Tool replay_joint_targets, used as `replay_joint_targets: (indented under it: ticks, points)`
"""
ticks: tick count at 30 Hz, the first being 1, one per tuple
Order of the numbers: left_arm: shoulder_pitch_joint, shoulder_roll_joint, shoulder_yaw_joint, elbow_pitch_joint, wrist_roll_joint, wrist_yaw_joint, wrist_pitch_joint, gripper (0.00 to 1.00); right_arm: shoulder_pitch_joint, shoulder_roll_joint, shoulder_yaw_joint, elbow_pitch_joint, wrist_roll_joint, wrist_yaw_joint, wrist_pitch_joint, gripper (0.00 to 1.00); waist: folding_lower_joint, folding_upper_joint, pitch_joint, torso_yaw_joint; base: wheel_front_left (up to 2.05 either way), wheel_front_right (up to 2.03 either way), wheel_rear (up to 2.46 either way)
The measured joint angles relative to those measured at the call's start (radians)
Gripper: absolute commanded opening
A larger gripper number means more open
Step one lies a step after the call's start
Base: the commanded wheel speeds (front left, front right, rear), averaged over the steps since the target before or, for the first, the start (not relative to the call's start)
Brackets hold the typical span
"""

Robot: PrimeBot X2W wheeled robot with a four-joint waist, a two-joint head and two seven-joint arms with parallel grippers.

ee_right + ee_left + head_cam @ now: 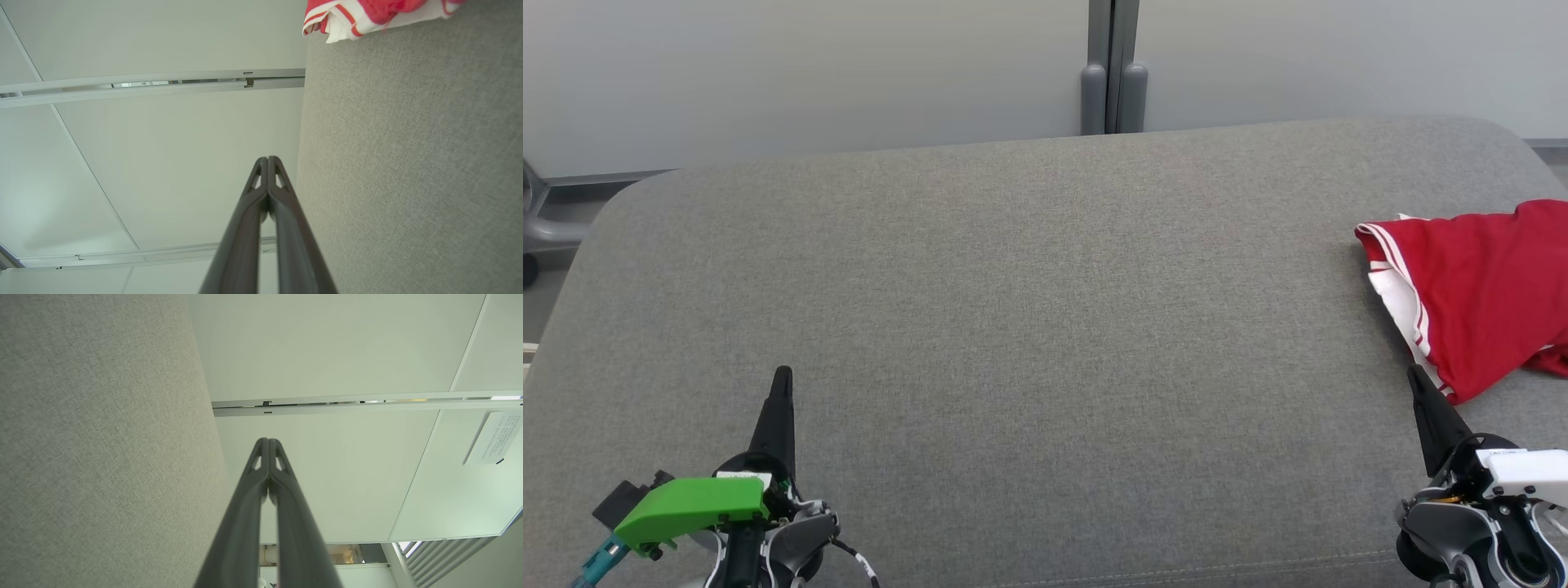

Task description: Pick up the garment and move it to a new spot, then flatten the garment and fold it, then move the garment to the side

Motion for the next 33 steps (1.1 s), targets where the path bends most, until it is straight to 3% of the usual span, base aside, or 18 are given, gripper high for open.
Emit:
replay_joint_targets:
  ticks: [33]
  points:
    - [0.000, 0.000, 0.000, 0.000, 0.000, -0.001, 0.000, 0.00, 0.000, 0.002, -0.003, 0.000, -0.002, 0.000, 0.003, 0.00, 0.0000, 0.0000, 0.000, 0.000, 0.00, 0.00, 0.00]
